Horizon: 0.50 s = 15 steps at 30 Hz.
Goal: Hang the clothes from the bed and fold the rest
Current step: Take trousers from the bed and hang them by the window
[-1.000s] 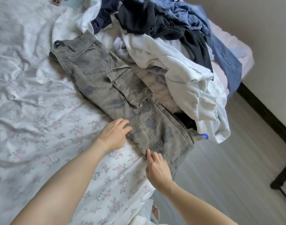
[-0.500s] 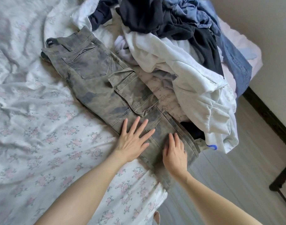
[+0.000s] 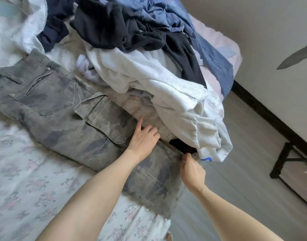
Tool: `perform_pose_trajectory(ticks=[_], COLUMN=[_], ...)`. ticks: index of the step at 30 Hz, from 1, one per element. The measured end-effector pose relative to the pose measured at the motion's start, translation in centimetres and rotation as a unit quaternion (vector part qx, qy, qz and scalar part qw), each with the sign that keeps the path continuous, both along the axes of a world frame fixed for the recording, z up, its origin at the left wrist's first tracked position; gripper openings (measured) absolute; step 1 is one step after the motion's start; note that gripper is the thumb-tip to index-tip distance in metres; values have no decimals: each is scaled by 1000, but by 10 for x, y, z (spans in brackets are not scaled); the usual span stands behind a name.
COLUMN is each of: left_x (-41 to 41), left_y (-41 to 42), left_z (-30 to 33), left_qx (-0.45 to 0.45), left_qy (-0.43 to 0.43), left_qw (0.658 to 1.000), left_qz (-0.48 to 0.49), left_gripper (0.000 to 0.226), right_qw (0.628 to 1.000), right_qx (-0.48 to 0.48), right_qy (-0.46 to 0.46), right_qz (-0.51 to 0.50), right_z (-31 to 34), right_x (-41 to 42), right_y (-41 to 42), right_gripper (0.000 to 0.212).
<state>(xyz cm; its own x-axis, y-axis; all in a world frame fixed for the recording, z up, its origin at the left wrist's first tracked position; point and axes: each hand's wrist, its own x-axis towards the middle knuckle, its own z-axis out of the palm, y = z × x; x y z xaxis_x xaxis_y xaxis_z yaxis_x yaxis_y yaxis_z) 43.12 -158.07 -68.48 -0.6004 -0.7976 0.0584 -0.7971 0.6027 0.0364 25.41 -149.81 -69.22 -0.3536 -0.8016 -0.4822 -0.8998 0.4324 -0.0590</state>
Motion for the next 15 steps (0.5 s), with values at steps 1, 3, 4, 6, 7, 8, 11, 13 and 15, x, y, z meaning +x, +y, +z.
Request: perform_pose_trajectory(ticks=[1, 3, 4, 6, 7, 8, 11, 13, 15], left_x=[0, 1, 3, 6, 8, 8, 6, 2, 2], left_y=[0, 3, 6, 8, 9, 10, 10, 12, 16], left_z=[0, -6, -8, -12, -12, -11, -9, -8, -8], left_qx=[-2, 0, -2, -4, -6, -2, 4, 29, 53], left_qy=[29, 84, 103, 135, 142, 143, 122, 86, 48], left_qw=[1000, 996, 994, 991, 990, 989, 992, 993, 993], left_qz=[5, 19, 21, 17, 19, 23, 46, 70, 99], left_gripper=[19, 21, 20, 18, 17, 16, 17, 24, 42], right_qw=[1000, 999, 998, 997, 997, 996, 995, 992, 988], right_qx=[-5, -28, -37, -45, -49, -53, -75, -96, -116], right_qy=[-7, -31, -39, -49, -50, -49, -42, -42, -50], right_qz=[2, -17, -21, -32, -41, -49, -44, -64, -92], right_z=[0, 0, -1, -2, -2, -2, 1, 4, 7], right_x=[3, 9, 14, 21, 23, 23, 20, 20, 23], right_y=[2, 7, 8, 8, 7, 6, 5, 7, 7], right_gripper=[14, 20, 23, 23, 21, 18, 8, 8, 12])
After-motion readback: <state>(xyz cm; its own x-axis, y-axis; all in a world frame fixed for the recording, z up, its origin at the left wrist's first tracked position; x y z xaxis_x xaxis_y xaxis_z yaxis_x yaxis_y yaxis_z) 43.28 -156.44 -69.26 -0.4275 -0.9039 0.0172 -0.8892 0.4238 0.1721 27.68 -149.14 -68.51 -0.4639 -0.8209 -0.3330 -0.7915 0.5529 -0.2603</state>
